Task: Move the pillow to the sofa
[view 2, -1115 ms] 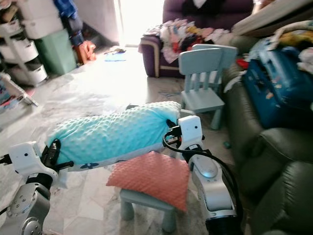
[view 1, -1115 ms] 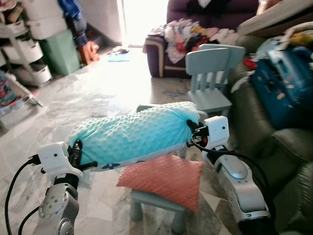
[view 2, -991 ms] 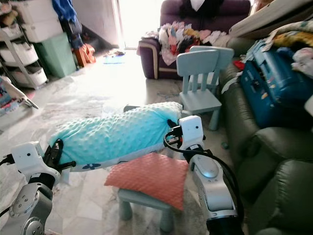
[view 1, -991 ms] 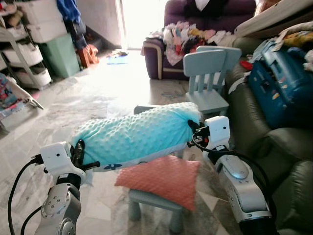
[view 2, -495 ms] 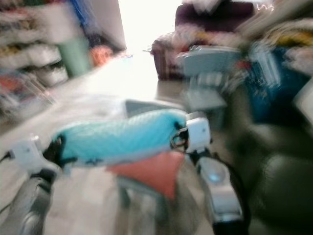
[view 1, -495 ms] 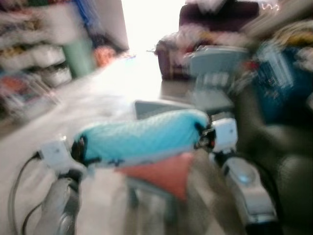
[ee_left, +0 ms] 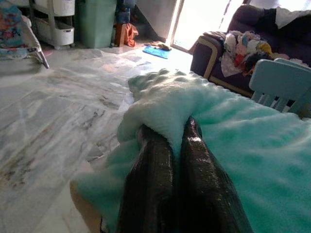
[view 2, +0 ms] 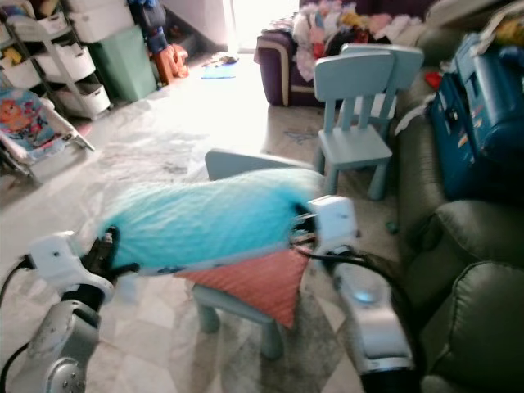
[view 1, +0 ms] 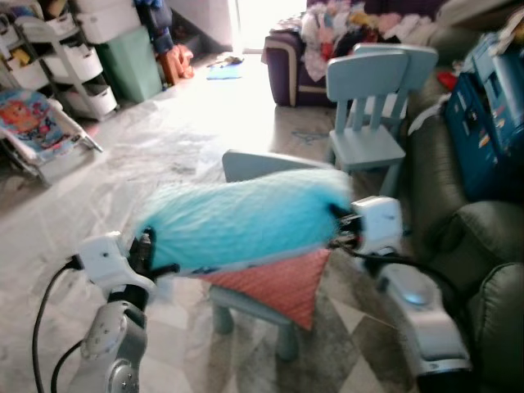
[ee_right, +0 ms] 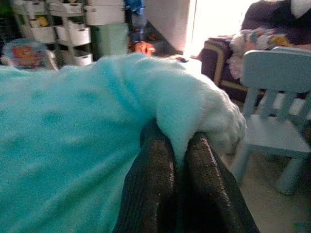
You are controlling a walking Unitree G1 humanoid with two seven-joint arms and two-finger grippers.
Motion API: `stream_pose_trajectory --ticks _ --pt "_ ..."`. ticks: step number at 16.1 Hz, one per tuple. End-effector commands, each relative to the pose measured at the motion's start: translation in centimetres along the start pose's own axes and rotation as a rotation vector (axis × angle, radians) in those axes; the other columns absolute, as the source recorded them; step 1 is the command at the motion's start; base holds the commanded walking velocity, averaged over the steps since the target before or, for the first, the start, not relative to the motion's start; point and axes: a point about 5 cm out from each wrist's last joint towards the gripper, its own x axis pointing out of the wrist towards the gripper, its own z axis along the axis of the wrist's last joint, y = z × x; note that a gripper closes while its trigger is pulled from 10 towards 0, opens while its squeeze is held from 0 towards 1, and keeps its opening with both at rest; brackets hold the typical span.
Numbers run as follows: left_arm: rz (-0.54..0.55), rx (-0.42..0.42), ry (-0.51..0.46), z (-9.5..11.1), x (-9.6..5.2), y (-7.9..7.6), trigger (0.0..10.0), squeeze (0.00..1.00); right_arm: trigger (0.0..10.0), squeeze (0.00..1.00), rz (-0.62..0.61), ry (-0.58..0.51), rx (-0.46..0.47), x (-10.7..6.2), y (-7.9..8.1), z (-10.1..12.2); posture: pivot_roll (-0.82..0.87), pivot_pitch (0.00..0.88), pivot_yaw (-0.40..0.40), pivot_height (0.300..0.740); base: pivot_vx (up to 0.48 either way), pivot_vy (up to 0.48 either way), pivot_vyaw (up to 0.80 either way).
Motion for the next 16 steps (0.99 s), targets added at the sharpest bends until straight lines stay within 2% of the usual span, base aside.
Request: stream_pose_trajectory --ticks 1,4,6,16 --pt "0.049 0.026 -0.006 0.21 -0.45 1.31 10.0 0.00 10.0 0.00 0.046 -0.035 0.005 0.57 1.30 0.83 -0.19 0.003 0.067 0.740 0.000 0.000 0.00" --pt "0.069 0.052 -0.003 0.10 -0.33 1.42 10.0 0.00 10.0 0.00 0.045 -0.036 0.008 0.68 1.41 0.89 -0.19 0.001 0.068 0.740 0.000 0.000 0.00" --pt "0.099 0.041 0.014 -0.12 -0.15 1.57 10.0 0.00 10.0 0.00 0.046 -0.037 0.007 0.74 1.42 0.92 -0.19 0.001 0.068 0.740 0.000 0.000 0.00" --pt "0.092 0.038 0.014 -0.21 0.22 1.31 10.0 0.00 10.0 0.00 0.039 -0.046 0.009 1.01 1.18 1.18 -0.20 0.000 0.069 0.740 0.000 0.000 0.00"
